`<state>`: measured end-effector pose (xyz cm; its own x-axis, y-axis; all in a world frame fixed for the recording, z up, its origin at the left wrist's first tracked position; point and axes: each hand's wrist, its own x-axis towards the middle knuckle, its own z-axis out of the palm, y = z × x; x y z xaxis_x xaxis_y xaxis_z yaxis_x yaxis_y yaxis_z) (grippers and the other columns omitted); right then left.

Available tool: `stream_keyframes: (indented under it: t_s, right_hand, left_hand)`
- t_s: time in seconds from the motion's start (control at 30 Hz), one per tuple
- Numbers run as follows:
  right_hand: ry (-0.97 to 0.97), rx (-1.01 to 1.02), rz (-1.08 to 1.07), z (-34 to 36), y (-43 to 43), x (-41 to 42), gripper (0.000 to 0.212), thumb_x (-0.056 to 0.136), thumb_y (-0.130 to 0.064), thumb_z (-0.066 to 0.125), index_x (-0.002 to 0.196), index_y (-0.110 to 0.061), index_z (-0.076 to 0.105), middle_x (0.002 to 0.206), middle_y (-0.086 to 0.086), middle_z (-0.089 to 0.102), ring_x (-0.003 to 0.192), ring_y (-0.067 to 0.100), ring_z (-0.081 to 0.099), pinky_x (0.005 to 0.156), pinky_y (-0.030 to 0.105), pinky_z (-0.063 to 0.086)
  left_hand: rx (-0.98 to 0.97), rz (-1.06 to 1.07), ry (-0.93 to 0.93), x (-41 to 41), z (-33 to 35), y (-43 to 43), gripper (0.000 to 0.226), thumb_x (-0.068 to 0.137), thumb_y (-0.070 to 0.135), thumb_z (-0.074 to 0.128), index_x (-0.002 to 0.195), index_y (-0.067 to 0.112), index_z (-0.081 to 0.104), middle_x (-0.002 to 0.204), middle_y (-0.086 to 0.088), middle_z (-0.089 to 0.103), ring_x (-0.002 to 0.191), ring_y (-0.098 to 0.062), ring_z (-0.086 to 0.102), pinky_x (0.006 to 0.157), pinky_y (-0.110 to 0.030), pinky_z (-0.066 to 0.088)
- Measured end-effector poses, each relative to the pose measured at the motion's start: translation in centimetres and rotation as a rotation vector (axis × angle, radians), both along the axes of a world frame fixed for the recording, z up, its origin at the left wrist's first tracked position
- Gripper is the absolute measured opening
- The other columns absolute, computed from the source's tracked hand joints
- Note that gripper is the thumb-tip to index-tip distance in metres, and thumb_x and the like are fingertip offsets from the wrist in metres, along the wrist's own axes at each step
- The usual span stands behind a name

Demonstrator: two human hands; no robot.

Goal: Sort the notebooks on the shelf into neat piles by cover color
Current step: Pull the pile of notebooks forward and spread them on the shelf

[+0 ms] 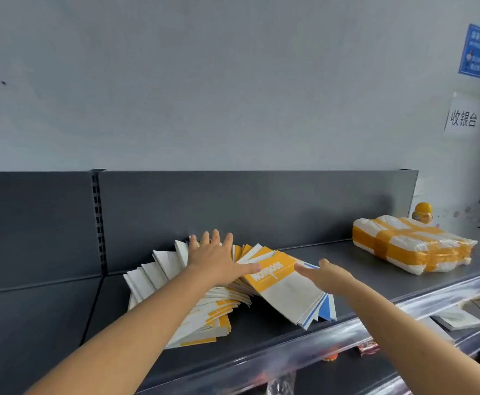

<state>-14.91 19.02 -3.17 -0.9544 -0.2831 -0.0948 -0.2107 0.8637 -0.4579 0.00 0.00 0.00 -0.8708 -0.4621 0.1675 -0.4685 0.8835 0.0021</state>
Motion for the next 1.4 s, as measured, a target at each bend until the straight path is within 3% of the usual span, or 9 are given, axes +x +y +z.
stream_keyframes:
  t_s: [0.17,0.27,0.43,0.57,0.7,0.93,1.13,1.3,1.4]
  right_hand:
    - [-0.281,-0.168,-0.046,-1.4,-0.8,-2.8,0.092,0.080,-0.066,0.055,0.148,-0.015,0.020,0.142,0.010,0.039,0.122,0.030,0.046,0.092,0.042,0.046]
    - [-0.341,-0.231,-0.071,-1.3,-1.2,-4.8,0.087,0.073,-0.059,0.069,0.140,-0.017,0.034,0.140,0.010,0.042,0.117,0.032,0.049,0.091,0.045,0.049]
    - [-0.462,-0.396,-0.071,-1.7,-2.2,-7.4,0.075,0.075,-0.041,0.076,0.134,-0.008,0.043,0.127,0.014,0.055,0.109,0.031,0.058,0.088,0.039,0.049]
    - [-0.468,-0.526,-0.105,-1.5,-2.3,-8.1,0.070,0.079,-0.030,0.075,0.134,-0.007,0.038,0.124,0.016,0.054,0.106,0.032,0.058,0.087,0.041,0.050]
    - [-0.632,-0.771,-0.186,-0.9,-1.4,-8.3,0.033,0.081,-0.026,0.072,0.097,-0.007,0.049,0.097,0.015,0.064,0.090,0.029,0.067,0.089,0.046,0.053]
    - [-0.838,-0.497,-0.171,-0.9,0.5,-8.8,0.067,0.066,-0.011,0.084,0.122,0.001,0.049,0.108,0.018,0.065,0.097,0.034,0.064,0.092,0.043,0.051]
    - [-0.863,-0.427,-0.077,-0.7,0.6,-7.5,0.039,0.078,-0.002,0.073,0.114,-0.003,0.058,0.104,0.014,0.068,0.093,0.029,0.065,0.083,0.033,0.050]
    - [-0.773,-0.677,0.058,-0.6,-0.5,-5.4,0.028,0.084,0.003,0.065,0.110,-0.003,0.055,0.106,0.019,0.066,0.085,0.033,0.066,0.071,0.047,0.055]
    - [-0.731,-0.766,0.070,-0.3,-0.9,-5.2,0.021,0.085,0.006,0.062,0.103,-0.004,0.058,0.090,0.016,0.069,0.073,0.029,0.068,0.058,0.039,0.057]
  left_hand:
    - [0.039,-0.042,-0.126,-4.6,-0.8,1.0,0.105,0.075,0.089,0.030,0.154,0.021,0.015,0.161,-0.009,0.019,0.146,-0.031,0.021,0.114,-0.050,0.020]
    - [0.115,-0.014,-0.213,-7.1,-0.8,1.5,0.100,0.076,0.086,0.037,0.152,0.021,0.027,0.155,-0.005,0.033,0.141,-0.027,0.034,0.108,-0.043,0.032]
    - [0.398,0.054,-0.159,-10.2,-1.2,2.0,0.092,0.076,0.079,0.050,0.133,0.007,0.052,0.127,-0.009,0.060,0.106,-0.024,0.059,0.084,-0.032,0.045]
    - [0.672,0.096,-0.010,-11.1,-0.4,2.1,0.096,0.078,0.065,0.065,0.150,0.010,0.033,0.156,-0.008,0.031,0.140,-0.029,0.035,0.106,-0.037,0.035]
    - [0.837,0.121,0.039,-11.1,0.4,1.8,0.089,0.082,0.048,0.071,0.150,0.009,0.030,0.157,-0.011,0.028,0.142,-0.030,0.030,0.110,-0.039,0.032]
    - [0.739,0.134,0.000,-10.1,0.5,1.2,0.085,0.081,0.044,0.073,0.147,0.006,0.033,0.153,-0.014,0.035,0.137,-0.034,0.038,0.105,-0.042,0.039]
    - [0.654,0.080,-0.125,-10.5,0.4,2.0,0.085,0.078,0.044,0.076,0.145,0.009,0.038,0.149,-0.011,0.041,0.133,-0.032,0.043,0.101,-0.040,0.041]
    - [0.660,0.098,-0.118,-10.4,0.6,2.1,0.079,0.080,0.042,0.075,0.142,0.009,0.040,0.147,-0.009,0.043,0.132,-0.029,0.044,0.101,-0.038,0.041]
    - [0.773,0.118,-0.070,-10.1,0.9,1.6,0.079,0.082,0.036,0.075,0.145,0.007,0.036,0.152,-0.012,0.037,0.138,-0.031,0.037,0.108,-0.041,0.035]
